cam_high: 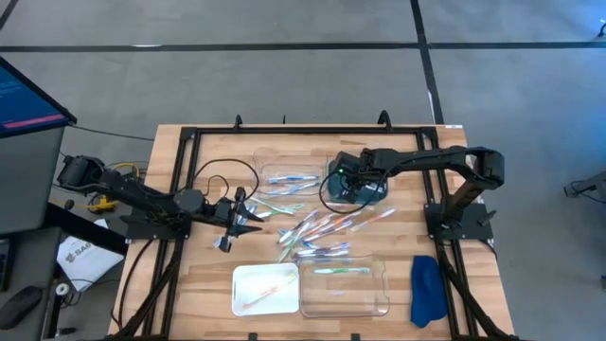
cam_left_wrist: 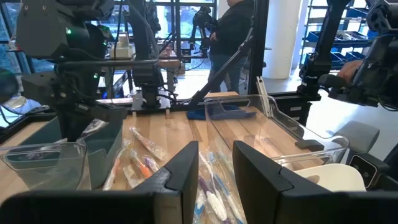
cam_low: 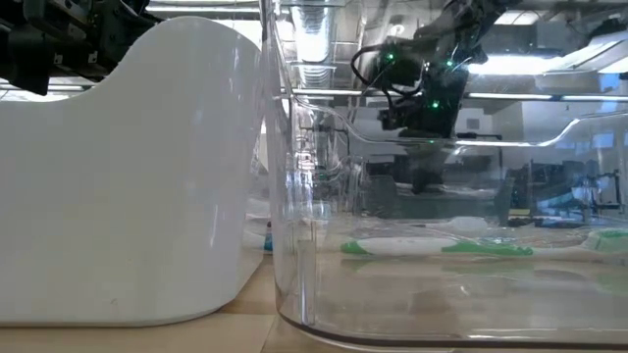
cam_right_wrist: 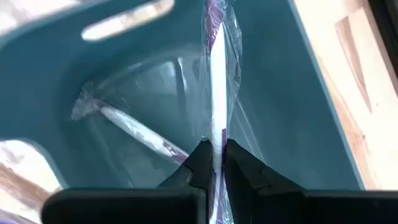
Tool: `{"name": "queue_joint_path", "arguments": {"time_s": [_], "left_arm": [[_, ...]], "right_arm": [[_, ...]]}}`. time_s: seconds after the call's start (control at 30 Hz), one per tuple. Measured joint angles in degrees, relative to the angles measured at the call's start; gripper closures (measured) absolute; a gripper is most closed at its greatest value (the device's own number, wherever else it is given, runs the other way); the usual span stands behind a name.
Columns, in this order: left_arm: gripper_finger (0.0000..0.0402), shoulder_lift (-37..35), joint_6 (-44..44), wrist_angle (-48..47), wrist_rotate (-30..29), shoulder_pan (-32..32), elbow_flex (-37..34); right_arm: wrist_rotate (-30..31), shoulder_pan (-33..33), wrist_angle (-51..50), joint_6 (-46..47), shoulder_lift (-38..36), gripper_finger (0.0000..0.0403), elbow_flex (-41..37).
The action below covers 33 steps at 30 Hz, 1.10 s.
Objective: Pick & Place Toothbrushes
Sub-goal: Put the purple toothbrush into the green bin
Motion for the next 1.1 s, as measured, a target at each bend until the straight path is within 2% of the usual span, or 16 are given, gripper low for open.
{"name": "queue_joint_path", "arguments": {"time_s": [0.23,0.5,0.67,1.1], "left_arm": [[0.0308,-0.01,0.04,0.0,0.0,0.0,0.0],[0.0308,0.0,0.04,-0.04,0.0,0.0,0.0],[0.0308,-0.01,0.04,-0.02,-0.04,0.0,0.0],[0.0308,-0.02,0.07,0.05,-0.96,0.0,-0.38]], "right_arm": [[-0.01,-0.5,1.12,-0.62,0.38,0.037,0.04],[-0.69,-0.7,1.41,-1.34,6.75,0.0377,0.06],[-0.84,-1.02,1.22,-1.68,10.24,0.0367,1.26],[-0.21,-0.26,2.11,-3.21,7.92,0.0317,1.5]]}}
